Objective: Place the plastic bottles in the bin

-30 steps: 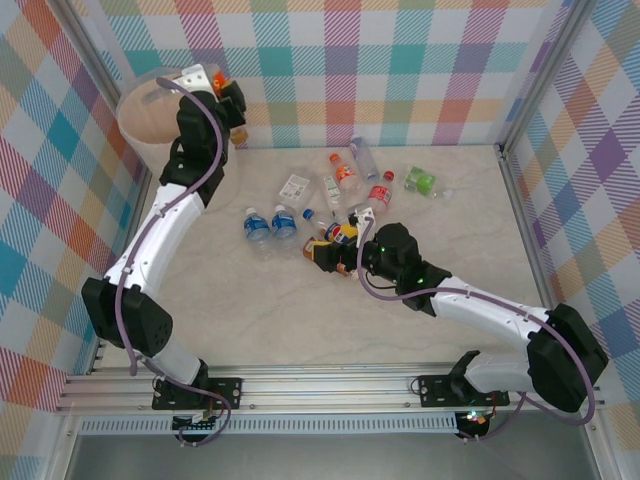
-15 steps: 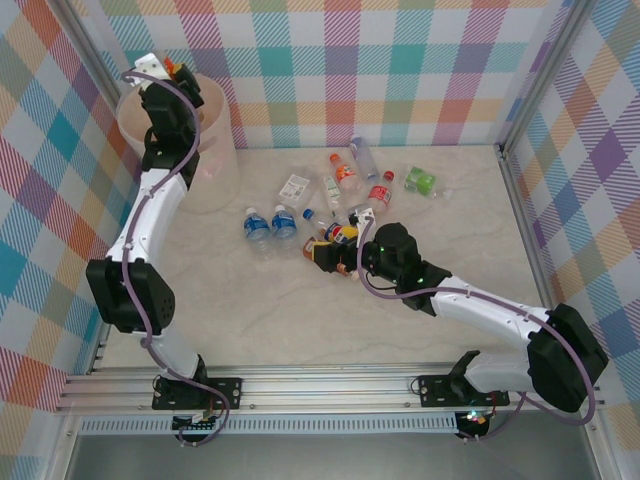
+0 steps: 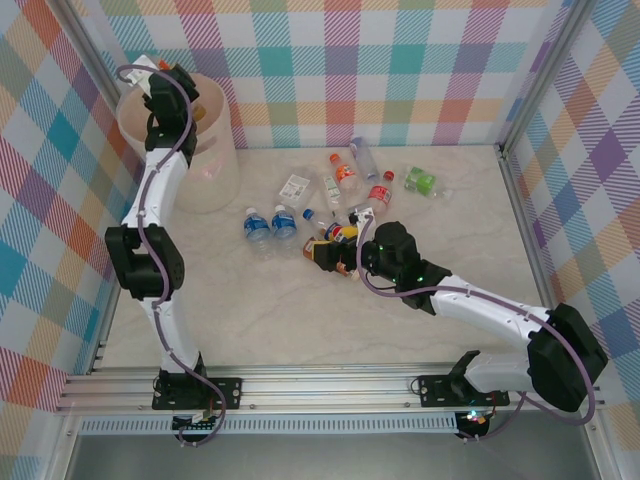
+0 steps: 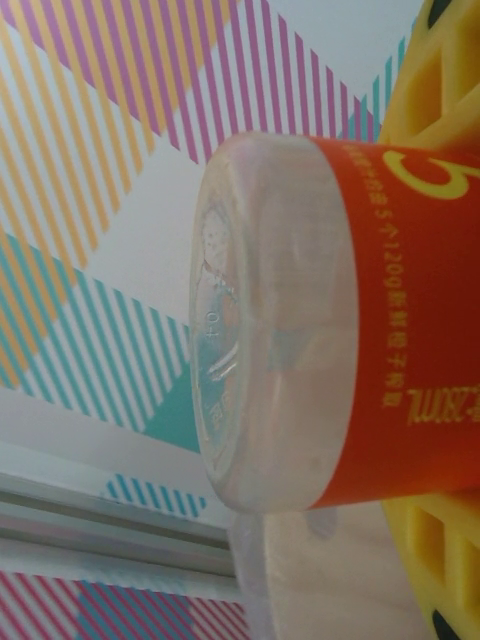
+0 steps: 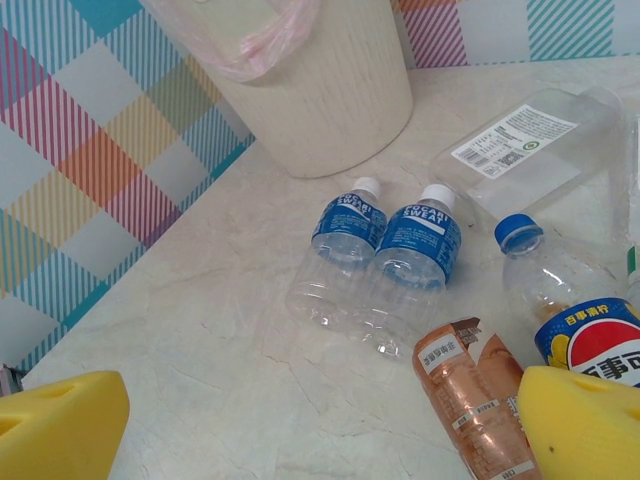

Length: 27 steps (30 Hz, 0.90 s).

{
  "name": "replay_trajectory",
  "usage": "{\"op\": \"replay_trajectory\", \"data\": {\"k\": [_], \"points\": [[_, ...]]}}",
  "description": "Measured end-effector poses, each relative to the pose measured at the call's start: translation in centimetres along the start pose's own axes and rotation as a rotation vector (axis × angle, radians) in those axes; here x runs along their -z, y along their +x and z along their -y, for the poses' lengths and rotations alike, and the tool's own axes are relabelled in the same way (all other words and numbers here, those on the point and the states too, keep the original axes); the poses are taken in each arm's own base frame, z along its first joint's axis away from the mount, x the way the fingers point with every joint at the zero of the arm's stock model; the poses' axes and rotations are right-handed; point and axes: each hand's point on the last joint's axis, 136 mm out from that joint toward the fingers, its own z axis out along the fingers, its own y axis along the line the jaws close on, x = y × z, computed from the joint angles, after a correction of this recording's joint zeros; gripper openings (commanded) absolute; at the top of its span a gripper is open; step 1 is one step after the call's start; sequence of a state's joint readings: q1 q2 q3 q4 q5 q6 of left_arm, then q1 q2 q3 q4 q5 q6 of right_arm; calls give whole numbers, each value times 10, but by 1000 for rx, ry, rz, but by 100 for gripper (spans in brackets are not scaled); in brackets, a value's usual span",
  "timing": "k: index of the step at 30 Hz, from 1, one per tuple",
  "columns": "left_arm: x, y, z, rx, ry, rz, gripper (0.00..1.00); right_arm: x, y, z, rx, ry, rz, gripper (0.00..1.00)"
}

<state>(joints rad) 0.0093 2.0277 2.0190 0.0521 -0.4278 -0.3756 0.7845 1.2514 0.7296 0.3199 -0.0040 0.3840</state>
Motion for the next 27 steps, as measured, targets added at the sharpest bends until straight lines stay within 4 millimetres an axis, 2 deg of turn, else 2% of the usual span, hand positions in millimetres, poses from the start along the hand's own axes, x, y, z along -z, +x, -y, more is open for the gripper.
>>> {"op": "replay_trajectory", "data": {"k": [7,13,21,27], "points": [[-22,27,-4,94,-27,-43,55,-5,0,1,-1,8,-10,100],[-29,47,-9,174,-52,-90,64,-8,0,1,-1,10,-15,100],[-33,45,8,252,11,-118,79,-10,3,2,-3,9,-28,100],[-31,44,17,263,50,-138,81,-10,4,1,-3,4,-31,100]]}}
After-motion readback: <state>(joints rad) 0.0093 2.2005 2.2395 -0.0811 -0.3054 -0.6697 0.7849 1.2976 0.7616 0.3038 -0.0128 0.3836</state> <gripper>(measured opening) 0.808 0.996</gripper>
